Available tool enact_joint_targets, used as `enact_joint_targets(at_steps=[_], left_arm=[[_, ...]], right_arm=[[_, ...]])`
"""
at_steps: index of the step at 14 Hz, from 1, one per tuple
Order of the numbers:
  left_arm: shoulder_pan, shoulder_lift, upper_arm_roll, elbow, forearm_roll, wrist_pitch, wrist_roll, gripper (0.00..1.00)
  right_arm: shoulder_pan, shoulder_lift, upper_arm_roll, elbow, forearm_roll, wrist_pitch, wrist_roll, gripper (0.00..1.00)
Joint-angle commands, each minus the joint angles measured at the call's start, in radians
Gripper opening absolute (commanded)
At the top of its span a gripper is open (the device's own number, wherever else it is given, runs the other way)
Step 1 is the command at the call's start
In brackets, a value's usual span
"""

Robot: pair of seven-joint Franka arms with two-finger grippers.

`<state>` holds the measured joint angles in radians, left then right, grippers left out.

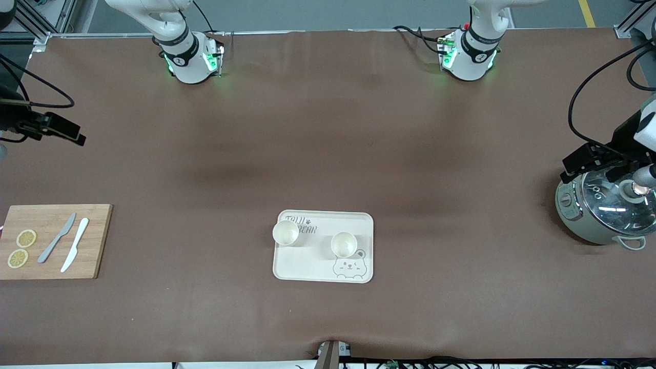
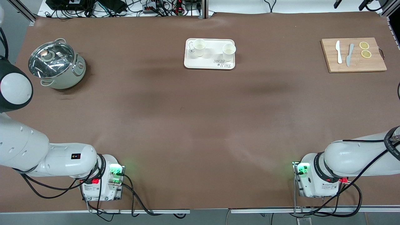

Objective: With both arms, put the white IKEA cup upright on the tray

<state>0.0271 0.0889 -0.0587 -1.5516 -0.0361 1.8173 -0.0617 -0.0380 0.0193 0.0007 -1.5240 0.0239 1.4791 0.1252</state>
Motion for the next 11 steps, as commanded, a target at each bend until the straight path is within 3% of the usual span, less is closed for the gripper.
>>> enact_joint_targets(at_steps=[1, 11], left_arm=[[0.004, 0.009, -0.003, 0.027, 0.004, -0.004, -0.006, 1.00], [0.002, 0.014, -0.003, 0.035, 0.005, -0.004, -0.007, 1.00]], right_arm=[[-0.026, -0.059, 0.016, -0.064, -0.012, 0.020, -0.031, 1.00], [-0.043, -0.062, 0.018, -0.055, -0.007, 0.018, -0.059, 1.00]])
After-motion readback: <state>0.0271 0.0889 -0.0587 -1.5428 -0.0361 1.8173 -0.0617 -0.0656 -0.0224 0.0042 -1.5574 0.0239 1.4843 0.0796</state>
